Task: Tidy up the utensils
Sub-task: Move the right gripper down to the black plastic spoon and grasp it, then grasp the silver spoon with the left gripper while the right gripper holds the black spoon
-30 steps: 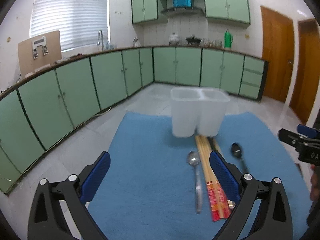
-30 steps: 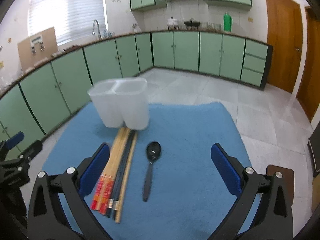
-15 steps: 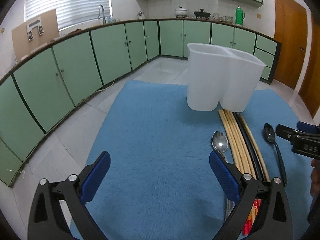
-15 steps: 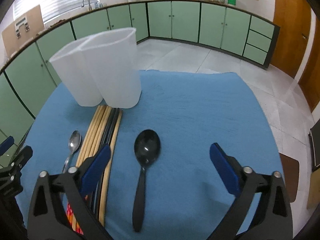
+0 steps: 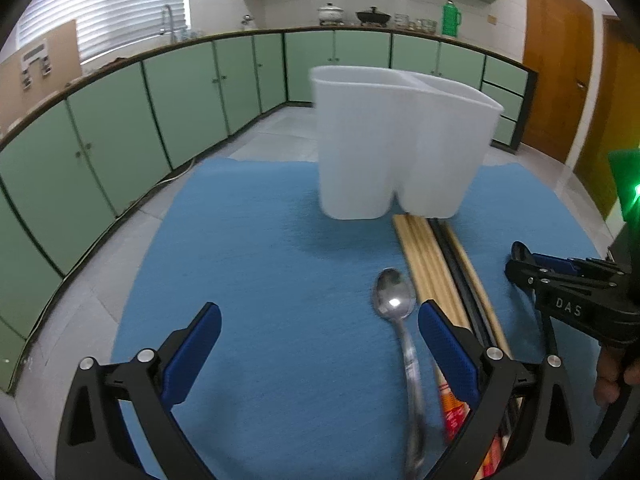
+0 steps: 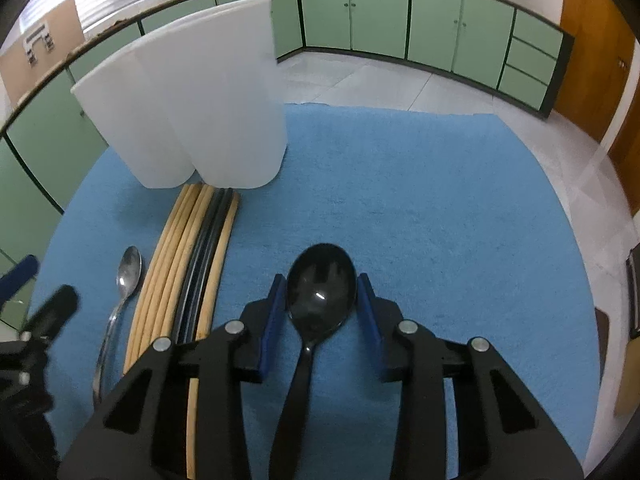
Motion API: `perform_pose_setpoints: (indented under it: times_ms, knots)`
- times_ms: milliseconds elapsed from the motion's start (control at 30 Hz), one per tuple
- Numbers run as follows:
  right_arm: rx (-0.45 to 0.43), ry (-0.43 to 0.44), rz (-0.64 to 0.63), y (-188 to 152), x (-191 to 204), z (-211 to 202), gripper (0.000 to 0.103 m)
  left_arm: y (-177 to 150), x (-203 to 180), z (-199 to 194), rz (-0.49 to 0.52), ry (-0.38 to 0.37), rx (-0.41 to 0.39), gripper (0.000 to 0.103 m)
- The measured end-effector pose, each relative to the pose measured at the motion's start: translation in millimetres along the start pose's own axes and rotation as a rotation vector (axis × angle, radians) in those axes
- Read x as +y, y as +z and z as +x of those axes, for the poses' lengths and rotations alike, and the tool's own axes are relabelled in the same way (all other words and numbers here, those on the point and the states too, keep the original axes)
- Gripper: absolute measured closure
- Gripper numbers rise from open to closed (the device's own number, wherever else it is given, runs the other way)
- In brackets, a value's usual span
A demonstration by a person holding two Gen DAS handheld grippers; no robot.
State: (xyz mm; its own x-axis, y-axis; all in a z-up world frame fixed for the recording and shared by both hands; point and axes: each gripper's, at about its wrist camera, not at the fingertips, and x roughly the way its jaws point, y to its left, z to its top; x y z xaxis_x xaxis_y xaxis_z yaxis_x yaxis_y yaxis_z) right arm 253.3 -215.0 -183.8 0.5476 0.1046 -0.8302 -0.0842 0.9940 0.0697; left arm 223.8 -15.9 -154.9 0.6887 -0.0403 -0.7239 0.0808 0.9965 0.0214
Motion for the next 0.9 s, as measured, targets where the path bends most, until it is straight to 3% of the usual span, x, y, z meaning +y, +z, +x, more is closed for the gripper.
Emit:
perform_pose_setpoints:
  times_ms: [533, 900]
  knots:
    - [-0.024, 0.02, 0.005, -5.7, -5.0, -3.7, 0.068, 21.5, -16.4, 57.1, 0.011, 0.044, 0.113, 0.007]
    - [-0.016, 0.033, 0.004, -4.6, -5.3, -3.7, 0.068, 33.6, -5.9, 55.0, 0.005, 0.034, 0.122, 0.006]
